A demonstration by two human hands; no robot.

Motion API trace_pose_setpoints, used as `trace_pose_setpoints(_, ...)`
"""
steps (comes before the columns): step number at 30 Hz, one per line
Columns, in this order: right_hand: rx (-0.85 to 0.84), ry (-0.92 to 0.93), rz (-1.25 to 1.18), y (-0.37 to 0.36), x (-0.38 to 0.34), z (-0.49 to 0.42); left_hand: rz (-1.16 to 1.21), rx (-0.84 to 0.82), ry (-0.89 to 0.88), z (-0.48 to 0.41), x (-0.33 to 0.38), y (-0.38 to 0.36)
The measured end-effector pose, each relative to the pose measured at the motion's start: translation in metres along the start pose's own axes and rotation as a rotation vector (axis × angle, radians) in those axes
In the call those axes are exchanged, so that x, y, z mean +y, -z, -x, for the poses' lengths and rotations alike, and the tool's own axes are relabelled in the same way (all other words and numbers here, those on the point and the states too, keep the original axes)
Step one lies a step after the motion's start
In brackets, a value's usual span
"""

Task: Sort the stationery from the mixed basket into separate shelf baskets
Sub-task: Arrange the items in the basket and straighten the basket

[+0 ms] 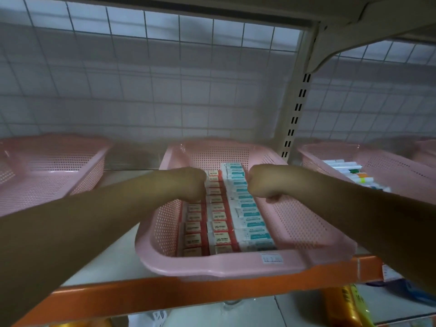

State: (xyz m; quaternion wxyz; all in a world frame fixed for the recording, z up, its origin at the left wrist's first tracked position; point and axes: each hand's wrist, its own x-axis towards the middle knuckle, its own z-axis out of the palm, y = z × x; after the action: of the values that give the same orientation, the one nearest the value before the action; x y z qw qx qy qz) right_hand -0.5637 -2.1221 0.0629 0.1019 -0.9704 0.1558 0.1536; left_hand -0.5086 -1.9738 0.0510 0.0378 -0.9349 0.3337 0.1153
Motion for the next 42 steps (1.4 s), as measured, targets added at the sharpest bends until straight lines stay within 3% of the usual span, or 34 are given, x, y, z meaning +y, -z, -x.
trace_pose_setpoints(4, -0.035, -0.078, -0.036, -0.005, 0.003, -0.033, -0.441, -0.094, 0.134, -0.017, 0.004, -0.005)
trace_pose_setpoints(6, -0.059, -0.108, -0.095, -0.008, 0.006, -0.048, -0.517, -0.121, 0.139, -0.025, -0.006, -0.006)
trace_pose_setpoints(14, 0.011, -0.017, -0.171, -0.007, 0.008, -0.064, -0.34, -0.177, 0.043, -0.051, -0.017, -0.006)
trace_pose_setpoints(23, 0.021, -0.002, -0.207, -0.014, 0.007, -0.072, -0.246, -0.055, 0.063, -0.056, -0.018, -0.01)
trace_pose_setpoints(29, 0.031, -0.008, -0.221, -0.013, 0.011, -0.077, -0.444, -0.071, 0.149, -0.058, -0.015, -0.009)
trace_pose_setpoints(38, -0.008, 0.031, -0.17, -0.014, 0.006, -0.065, -0.291, -0.077, 0.117, -0.049, -0.013, -0.005)
trace_pose_setpoints(42, -0.148, -0.016, -0.124, -0.013, 0.005, -0.05, -0.158, -0.16, 0.083, -0.026, -0.007, -0.003)
